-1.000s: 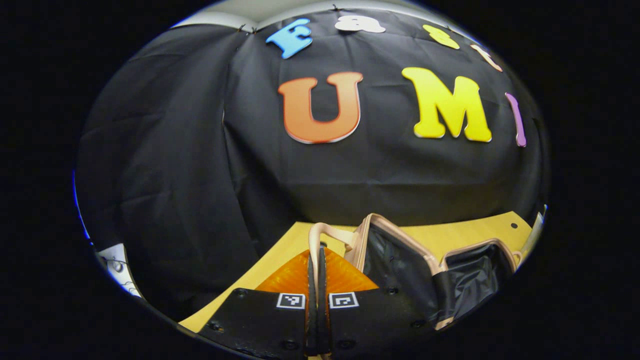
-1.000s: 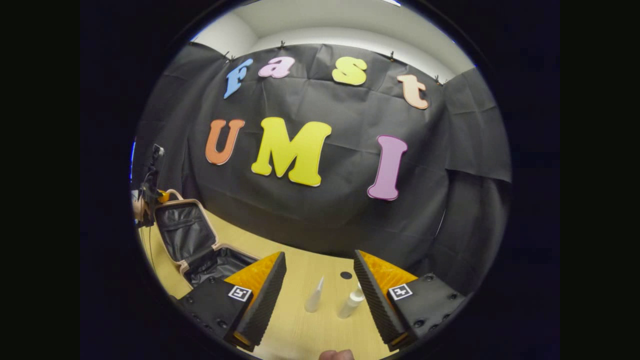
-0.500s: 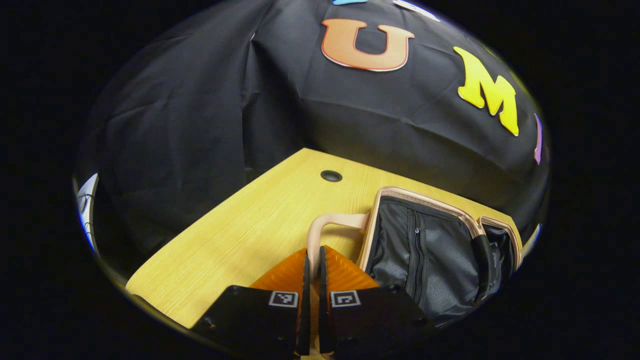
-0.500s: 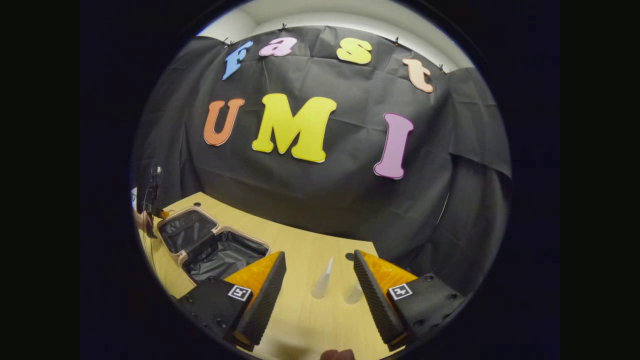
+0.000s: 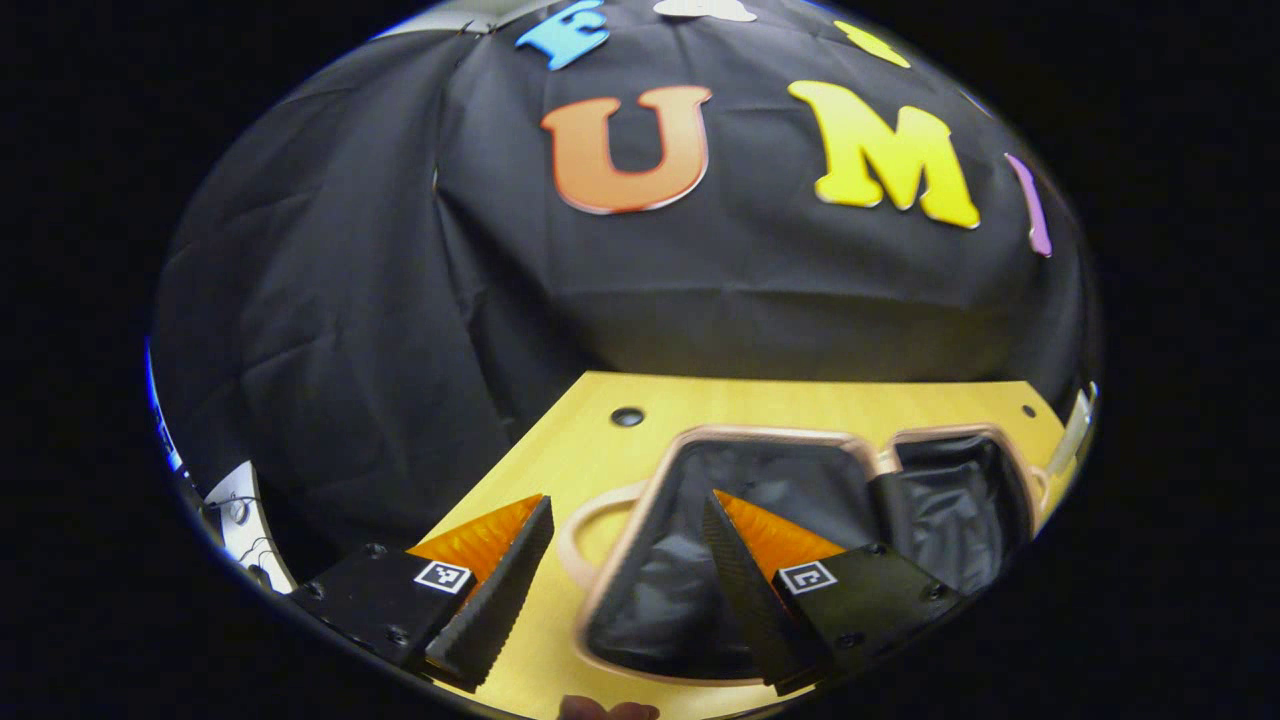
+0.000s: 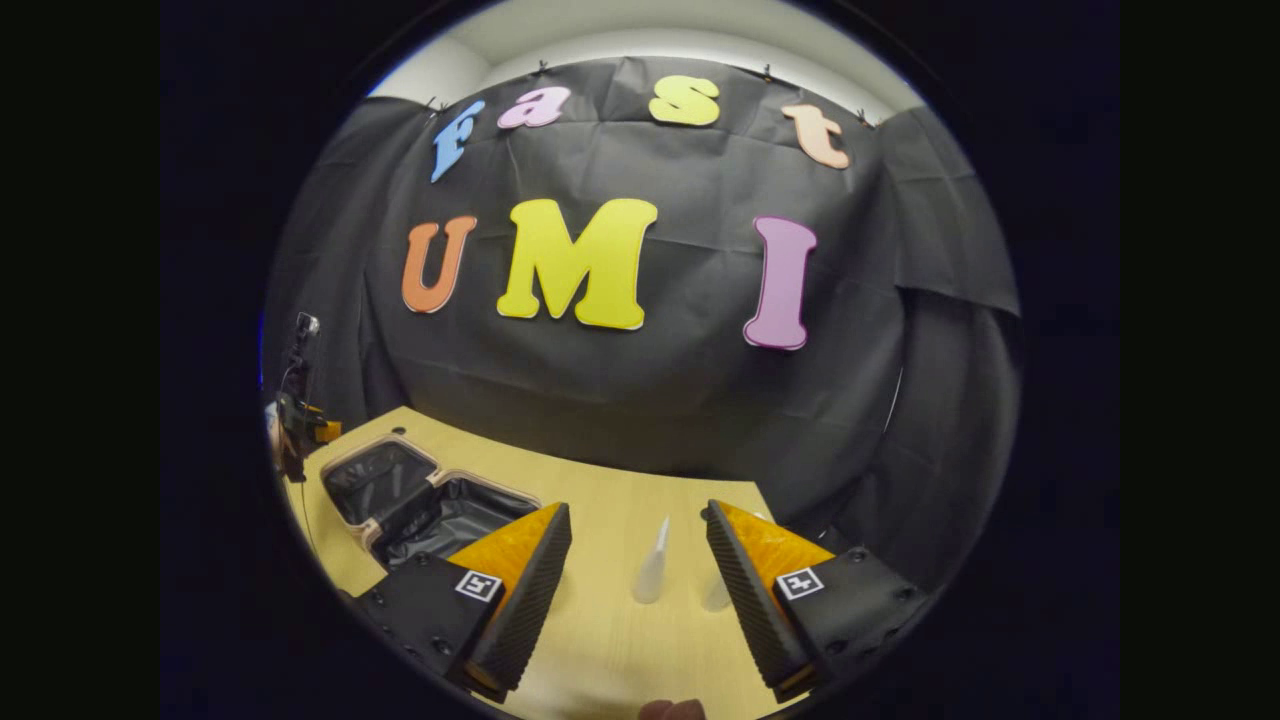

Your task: First open the suitcase, pack the skin care products into it, and then close the suitcase.

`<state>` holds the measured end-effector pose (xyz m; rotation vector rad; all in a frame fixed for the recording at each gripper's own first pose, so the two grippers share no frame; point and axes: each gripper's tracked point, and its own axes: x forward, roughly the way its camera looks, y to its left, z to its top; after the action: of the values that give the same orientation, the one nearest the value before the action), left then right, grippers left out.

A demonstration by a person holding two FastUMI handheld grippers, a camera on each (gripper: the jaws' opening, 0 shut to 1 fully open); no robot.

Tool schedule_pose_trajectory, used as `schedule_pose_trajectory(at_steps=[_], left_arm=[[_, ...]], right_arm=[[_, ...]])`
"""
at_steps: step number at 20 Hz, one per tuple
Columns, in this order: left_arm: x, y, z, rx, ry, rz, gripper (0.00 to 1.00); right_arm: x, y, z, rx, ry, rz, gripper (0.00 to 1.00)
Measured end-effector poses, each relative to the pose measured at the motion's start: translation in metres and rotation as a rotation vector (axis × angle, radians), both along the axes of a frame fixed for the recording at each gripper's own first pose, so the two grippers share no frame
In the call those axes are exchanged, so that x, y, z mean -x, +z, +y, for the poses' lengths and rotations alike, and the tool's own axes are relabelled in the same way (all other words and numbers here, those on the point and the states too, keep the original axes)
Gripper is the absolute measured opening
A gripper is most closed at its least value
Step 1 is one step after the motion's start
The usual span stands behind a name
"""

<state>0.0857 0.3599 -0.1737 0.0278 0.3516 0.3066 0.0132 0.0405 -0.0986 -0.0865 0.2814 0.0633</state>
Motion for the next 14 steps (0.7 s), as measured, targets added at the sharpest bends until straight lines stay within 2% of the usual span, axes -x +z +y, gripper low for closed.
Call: schedule_pose_trajectory(at_steps=[4, 6, 10, 14], left_arm=[[0.013, 0.036, -0.120, -0.005, -0.078, -0.054, 0.95], [0.012, 0.041, -0.188, 0.038, -0.129, -0.076, 0.96], [0.017, 0.028, -0.315, 0.094, -0.291, -0.053, 0.96], [0.008, 0.011, -0.420, 0.113, -0.462, -0.044, 0.96]], right_arm=[[0.009, -0.007, -0.036, -0.023, -0.005, 0.008, 0.81], [0.014, -0.009, -0.061, -0.030, -0.021, 0.012, 0.81], [0.019, -0.013, -0.120, -0.014, -0.072, 0.018, 0.81], [0.028, -0.025, -0.166, -0.003, -0.116, 0.047, 0.81]])
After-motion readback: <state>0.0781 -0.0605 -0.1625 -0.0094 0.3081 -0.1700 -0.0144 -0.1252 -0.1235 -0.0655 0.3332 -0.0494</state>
